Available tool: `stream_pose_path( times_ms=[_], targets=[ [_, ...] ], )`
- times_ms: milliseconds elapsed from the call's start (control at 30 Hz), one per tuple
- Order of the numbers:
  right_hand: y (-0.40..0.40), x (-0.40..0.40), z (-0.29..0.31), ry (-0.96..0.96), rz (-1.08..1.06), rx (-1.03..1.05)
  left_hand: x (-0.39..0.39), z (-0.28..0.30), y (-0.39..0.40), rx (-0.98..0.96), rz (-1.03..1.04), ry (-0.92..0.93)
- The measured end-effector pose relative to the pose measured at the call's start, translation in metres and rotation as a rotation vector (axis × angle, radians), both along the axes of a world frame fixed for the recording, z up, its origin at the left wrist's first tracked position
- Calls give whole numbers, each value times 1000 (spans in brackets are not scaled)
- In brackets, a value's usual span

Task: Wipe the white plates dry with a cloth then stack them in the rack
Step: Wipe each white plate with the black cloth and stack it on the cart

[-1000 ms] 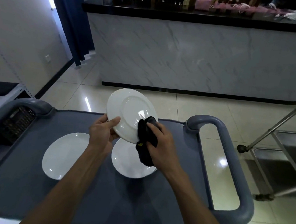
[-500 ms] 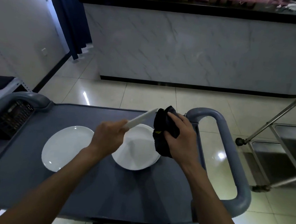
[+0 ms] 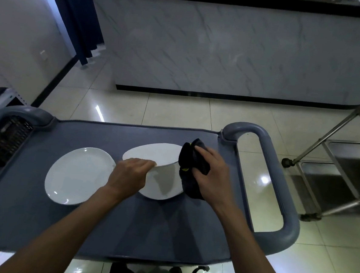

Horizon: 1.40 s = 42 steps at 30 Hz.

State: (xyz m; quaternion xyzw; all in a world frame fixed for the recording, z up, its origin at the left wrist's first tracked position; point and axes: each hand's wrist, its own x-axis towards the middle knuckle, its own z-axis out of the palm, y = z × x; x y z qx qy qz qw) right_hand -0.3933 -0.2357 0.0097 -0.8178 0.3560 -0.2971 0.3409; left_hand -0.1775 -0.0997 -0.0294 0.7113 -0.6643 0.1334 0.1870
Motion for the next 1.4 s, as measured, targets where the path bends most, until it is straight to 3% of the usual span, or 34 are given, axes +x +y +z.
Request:
stream_pose_path(
  times_ms=[367, 1033, 1400],
  targets=[
    [6, 1, -16, 6, 24, 48, -6, -38, 20, 93, -136, -122],
    [11, 10, -46, 91, 66, 87, -18, -58, 24, 220, -106, -9],
    [12, 20, -50, 98, 89, 69, -17, -71, 26, 177, -142, 47]
  ],
)
